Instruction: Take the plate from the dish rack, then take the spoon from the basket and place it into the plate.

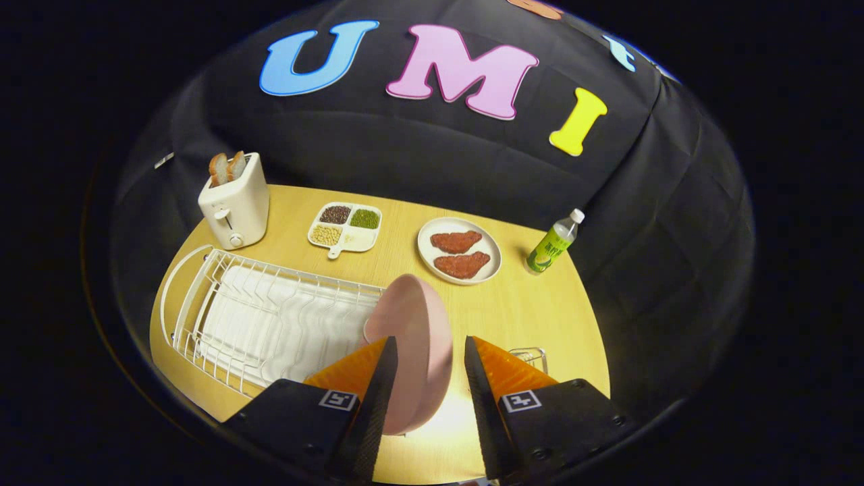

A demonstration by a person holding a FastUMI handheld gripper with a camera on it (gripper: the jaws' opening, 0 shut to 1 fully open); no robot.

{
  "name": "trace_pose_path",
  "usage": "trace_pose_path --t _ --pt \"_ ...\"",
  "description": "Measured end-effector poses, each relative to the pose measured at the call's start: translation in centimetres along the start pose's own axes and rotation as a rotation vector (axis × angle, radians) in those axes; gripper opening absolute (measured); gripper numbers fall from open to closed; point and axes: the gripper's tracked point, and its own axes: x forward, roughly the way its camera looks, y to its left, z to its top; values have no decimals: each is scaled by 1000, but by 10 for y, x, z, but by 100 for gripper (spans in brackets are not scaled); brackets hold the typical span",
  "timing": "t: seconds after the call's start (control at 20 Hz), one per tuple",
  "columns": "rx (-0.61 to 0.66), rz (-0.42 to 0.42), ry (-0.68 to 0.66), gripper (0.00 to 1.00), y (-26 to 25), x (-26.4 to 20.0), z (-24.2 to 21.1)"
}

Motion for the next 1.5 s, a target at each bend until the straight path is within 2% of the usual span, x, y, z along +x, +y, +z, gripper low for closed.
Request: trace_pose_path --t 0.05,0.2,0.3,0.4,0.55,0.75,0.9,1.15,1.3,1.5 --pt "8 -19 28 62 0 7 -4" --pt "8 -87 77 45 -6 24 -11" --pt "2 -103 111 34 -3 29 -23" --pt "5 -101 108 26 2 28 -13" --pt "-42 -125 109 23 7 21 -7" --pt "-166 -190 35 23 0 2 18" --pt "-142 -153 0 23 4 -11 29" --pt "-31 -54 -53 23 -15 -46 34" --pt "64 70 -44 23 -16 -74 14" --pt "157 243 10 23 -12 -104 -35"
